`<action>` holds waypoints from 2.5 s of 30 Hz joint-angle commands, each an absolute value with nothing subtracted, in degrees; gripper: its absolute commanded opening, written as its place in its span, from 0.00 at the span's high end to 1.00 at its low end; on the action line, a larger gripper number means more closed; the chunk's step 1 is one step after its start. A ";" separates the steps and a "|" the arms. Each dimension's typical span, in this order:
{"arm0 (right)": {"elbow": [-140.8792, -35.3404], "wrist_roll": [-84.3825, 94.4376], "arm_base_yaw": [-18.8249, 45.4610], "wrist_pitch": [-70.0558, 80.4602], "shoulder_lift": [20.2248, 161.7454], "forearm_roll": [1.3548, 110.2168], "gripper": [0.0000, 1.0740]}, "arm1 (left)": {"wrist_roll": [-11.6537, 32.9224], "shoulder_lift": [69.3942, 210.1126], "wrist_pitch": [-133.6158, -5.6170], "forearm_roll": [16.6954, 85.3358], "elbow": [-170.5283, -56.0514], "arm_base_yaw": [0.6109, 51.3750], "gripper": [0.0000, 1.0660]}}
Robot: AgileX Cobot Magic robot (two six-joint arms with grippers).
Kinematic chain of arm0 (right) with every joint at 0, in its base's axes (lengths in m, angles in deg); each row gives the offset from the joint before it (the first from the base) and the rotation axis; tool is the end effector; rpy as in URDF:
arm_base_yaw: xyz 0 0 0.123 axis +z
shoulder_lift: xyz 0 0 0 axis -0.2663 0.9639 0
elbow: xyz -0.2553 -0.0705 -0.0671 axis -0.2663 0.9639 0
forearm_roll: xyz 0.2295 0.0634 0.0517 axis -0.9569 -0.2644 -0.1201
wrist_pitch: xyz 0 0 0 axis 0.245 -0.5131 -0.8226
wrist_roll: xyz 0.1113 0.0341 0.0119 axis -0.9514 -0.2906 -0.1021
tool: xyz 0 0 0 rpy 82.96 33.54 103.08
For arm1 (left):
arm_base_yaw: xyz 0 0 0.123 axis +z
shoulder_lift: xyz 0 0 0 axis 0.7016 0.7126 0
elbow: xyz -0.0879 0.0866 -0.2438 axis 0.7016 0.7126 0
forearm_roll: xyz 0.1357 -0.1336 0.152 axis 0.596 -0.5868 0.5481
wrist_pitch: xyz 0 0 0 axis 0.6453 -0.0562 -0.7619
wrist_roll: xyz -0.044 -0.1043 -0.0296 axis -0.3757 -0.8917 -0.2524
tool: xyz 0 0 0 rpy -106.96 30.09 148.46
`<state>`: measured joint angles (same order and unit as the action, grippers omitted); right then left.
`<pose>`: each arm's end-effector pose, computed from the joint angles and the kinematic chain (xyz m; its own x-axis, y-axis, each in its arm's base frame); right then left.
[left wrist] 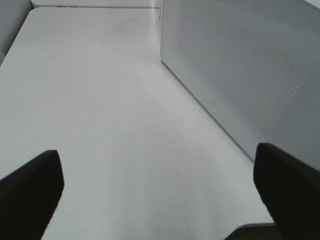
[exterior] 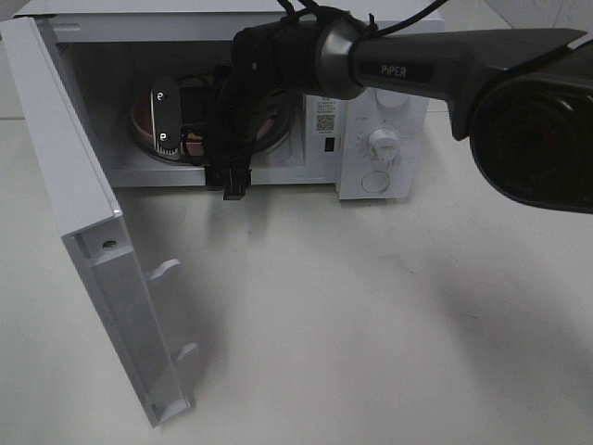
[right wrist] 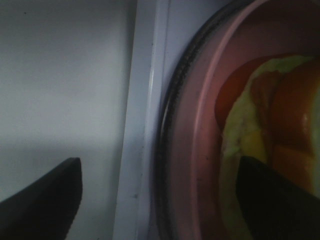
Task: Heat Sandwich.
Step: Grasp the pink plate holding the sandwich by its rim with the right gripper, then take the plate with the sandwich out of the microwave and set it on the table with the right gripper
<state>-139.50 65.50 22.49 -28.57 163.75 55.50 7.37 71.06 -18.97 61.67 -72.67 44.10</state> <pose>0.4354 0.3400 0.1242 0.3072 -0.9061 -0.2907 -0.7920 -0.0741 -0.6060 0.0195 -0.0072 0.2650 -0.4531 -0.0201 -0.8912 0.0514 0.9975 -0.0486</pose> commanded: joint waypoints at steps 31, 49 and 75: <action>-134.18 63.61 21.17 -34.88 159.57 58.77 1.00 | 7.43 70.65 -19.37 62.13 -72.55 44.50 0.08; -133.26 65.27 21.34 -35.11 157.68 58.82 1.00 | 7.43 70.65 -19.37 62.13 -72.55 44.50 0.08; -115.33 71.86 21.34 -21.53 147.25 58.65 1.00 | 7.43 70.65 -19.37 62.13 -72.55 44.50 0.08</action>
